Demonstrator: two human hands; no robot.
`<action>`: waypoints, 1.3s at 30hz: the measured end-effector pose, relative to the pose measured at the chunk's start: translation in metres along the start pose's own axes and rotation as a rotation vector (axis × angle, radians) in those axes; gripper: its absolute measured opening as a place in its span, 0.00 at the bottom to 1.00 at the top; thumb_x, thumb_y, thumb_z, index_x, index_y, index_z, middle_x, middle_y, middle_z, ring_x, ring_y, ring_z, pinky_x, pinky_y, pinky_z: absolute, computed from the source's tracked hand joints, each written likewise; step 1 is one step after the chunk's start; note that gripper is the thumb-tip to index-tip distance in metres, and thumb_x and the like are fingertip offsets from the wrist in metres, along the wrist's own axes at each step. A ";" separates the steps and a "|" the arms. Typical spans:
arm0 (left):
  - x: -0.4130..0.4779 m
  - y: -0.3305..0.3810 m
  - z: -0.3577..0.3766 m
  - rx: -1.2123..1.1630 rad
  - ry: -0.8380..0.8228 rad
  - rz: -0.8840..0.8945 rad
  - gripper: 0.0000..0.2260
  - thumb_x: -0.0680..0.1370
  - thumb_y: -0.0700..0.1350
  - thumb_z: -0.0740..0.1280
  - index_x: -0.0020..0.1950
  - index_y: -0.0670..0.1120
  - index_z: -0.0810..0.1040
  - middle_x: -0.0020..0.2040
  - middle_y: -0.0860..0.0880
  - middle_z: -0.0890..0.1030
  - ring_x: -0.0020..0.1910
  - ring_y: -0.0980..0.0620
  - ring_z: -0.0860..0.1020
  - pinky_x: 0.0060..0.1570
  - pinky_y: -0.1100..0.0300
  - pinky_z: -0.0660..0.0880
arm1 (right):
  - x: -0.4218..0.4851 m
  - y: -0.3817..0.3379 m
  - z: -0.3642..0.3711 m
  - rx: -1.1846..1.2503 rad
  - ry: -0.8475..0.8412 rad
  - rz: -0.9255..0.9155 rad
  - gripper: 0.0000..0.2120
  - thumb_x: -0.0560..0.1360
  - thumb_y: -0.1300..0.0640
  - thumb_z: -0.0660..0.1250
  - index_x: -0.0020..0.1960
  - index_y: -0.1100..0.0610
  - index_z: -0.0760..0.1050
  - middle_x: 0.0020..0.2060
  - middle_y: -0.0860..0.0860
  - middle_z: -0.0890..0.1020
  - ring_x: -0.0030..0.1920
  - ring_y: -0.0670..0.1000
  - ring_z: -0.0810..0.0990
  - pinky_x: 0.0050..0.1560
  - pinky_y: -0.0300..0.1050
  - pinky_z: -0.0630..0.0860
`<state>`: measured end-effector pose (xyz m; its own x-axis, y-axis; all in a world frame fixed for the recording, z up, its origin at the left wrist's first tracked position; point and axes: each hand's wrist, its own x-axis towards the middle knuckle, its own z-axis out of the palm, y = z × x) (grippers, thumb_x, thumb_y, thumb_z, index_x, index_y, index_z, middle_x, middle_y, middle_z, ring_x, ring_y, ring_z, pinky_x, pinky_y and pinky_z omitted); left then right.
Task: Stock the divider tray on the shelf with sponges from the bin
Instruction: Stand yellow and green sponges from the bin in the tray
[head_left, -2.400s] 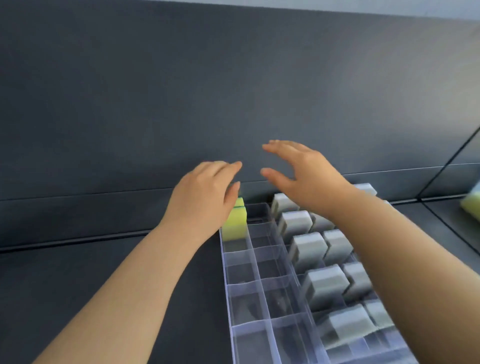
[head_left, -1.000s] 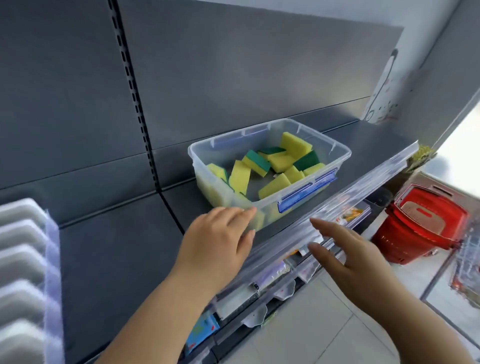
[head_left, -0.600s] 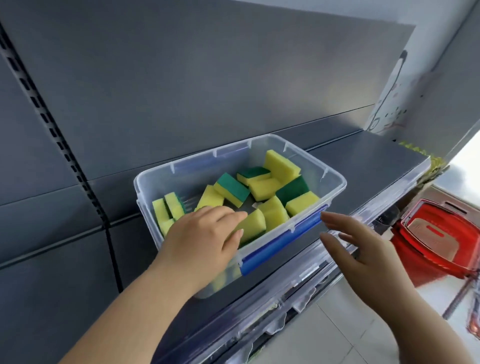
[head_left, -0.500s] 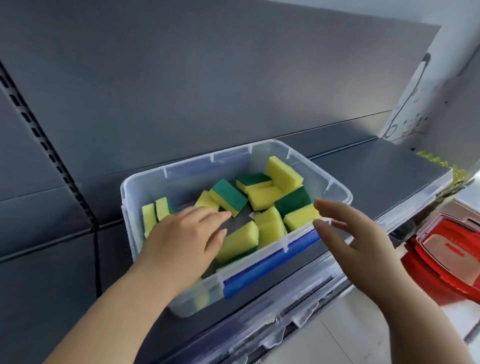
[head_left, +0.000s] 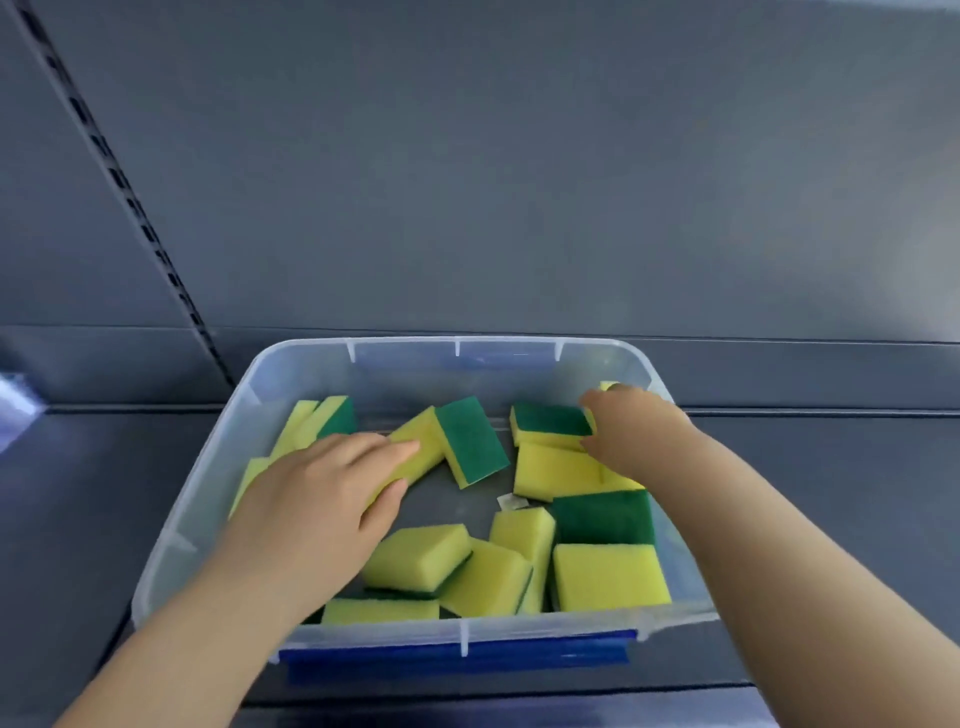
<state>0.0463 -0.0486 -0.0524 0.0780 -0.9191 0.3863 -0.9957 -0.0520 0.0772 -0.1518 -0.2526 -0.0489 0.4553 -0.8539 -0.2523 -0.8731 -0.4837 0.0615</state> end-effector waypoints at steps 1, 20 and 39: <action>0.001 0.002 0.000 0.011 -0.004 -0.001 0.18 0.74 0.52 0.56 0.55 0.52 0.81 0.47 0.56 0.82 0.43 0.54 0.80 0.33 0.62 0.75 | 0.004 0.000 0.005 -0.038 -0.028 -0.005 0.18 0.75 0.57 0.59 0.65 0.53 0.67 0.53 0.53 0.72 0.52 0.56 0.74 0.44 0.46 0.71; 0.097 -0.006 0.081 0.442 -0.543 0.445 0.25 0.77 0.39 0.61 0.73 0.52 0.63 0.69 0.47 0.66 0.67 0.46 0.64 0.62 0.52 0.66 | -0.025 -0.013 0.003 0.100 0.149 0.022 0.26 0.70 0.69 0.59 0.66 0.56 0.62 0.39 0.52 0.68 0.37 0.55 0.74 0.33 0.45 0.73; 0.090 -0.023 0.026 -0.018 -0.202 0.183 0.21 0.77 0.51 0.63 0.69 0.52 0.63 0.67 0.52 0.70 0.61 0.47 0.71 0.54 0.54 0.68 | -0.056 -0.018 -0.008 0.297 0.583 0.028 0.21 0.71 0.67 0.59 0.63 0.57 0.71 0.57 0.55 0.74 0.56 0.59 0.71 0.45 0.51 0.75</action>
<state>0.0746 -0.1401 -0.0436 -0.1171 -0.9718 0.2046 -0.9910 0.1278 0.0399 -0.1599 -0.1970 -0.0279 0.3783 -0.8701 0.3159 -0.8591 -0.4571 -0.2300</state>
